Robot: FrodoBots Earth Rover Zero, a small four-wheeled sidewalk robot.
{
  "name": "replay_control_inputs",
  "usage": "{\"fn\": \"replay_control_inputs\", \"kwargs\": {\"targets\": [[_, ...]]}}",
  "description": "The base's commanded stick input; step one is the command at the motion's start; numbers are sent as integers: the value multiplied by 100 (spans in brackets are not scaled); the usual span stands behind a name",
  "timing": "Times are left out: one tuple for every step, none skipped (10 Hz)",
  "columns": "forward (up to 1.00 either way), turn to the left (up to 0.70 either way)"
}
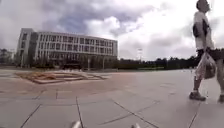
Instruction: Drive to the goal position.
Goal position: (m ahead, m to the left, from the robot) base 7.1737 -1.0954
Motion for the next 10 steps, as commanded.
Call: {"fn": "replay_control_inputs", "kwargs": {"targets": [[70,-32],[70,-33],[70,-34],[70,-34],[70,-34],[70,-33],[70,-34],[70,-32],[70,-9],[70,0]]}}
